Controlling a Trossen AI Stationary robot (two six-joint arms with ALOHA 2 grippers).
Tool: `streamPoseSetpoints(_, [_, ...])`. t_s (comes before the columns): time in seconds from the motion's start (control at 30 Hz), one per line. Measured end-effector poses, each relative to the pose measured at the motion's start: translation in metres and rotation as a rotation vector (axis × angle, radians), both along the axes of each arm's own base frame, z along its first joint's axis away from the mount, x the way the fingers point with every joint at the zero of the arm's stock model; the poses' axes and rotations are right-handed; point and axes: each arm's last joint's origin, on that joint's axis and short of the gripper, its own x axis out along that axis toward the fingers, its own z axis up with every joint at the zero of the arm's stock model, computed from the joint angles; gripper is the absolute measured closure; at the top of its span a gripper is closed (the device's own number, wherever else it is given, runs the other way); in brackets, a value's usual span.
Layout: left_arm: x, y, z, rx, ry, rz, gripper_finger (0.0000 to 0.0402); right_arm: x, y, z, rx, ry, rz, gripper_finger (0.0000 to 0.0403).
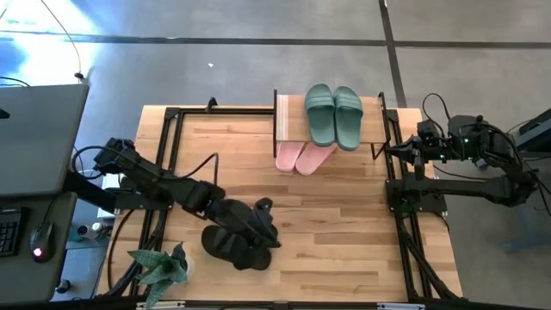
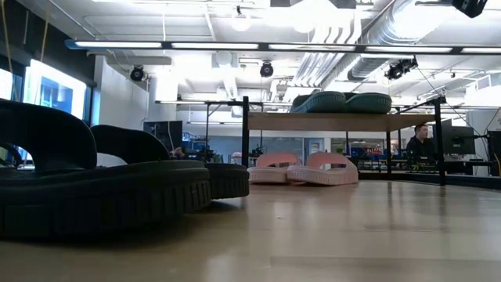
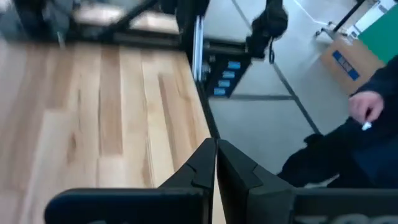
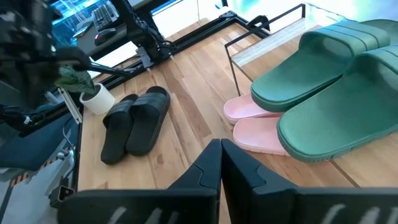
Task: Pick and place slides into the shelf
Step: Move the bottom black slide to the top right of the table
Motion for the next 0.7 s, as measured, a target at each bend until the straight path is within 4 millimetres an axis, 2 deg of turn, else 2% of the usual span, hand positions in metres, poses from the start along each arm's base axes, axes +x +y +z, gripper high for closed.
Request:
streamPoseSetpoints(0.1, [-0.012, -0.005, -0.016, -0.073, 0.031, 0.034, 0.0397, 0.0, 0.0, 0.0, 0.0, 0.0, 0.0, 0.0401])
streamPoseSetpoints(0.23, [-0.032, -0.014, -0.029, -0.107, 0.173, 0.219, 0.0397, 0.0, 0.0, 0.0, 0.0, 0.0, 0.0, 0.0401])
streamPoseSetpoints(0.43, [-0.07, -0.025, -0.019, -0.074, 0.374, 0.553, 0.0397, 0.0, 0.0, 0.0, 0.0, 0.0, 0.0, 0.0401])
streamPoseSetpoints(0.6, [-0.087, -0.025, -0.013, -0.132, 0.517, 0.748, 0.0397, 0.0, 0.0, 0.0, 0.0, 0.0, 0.001, 0.0401])
streamPoseSetpoints(0.7, [-0.089, -0.023, -0.013, -0.214, 0.581, 0.81, 0.0397, 0.0, 0.0, 0.0, 0.0, 0.0, 0.0, 0.0401])
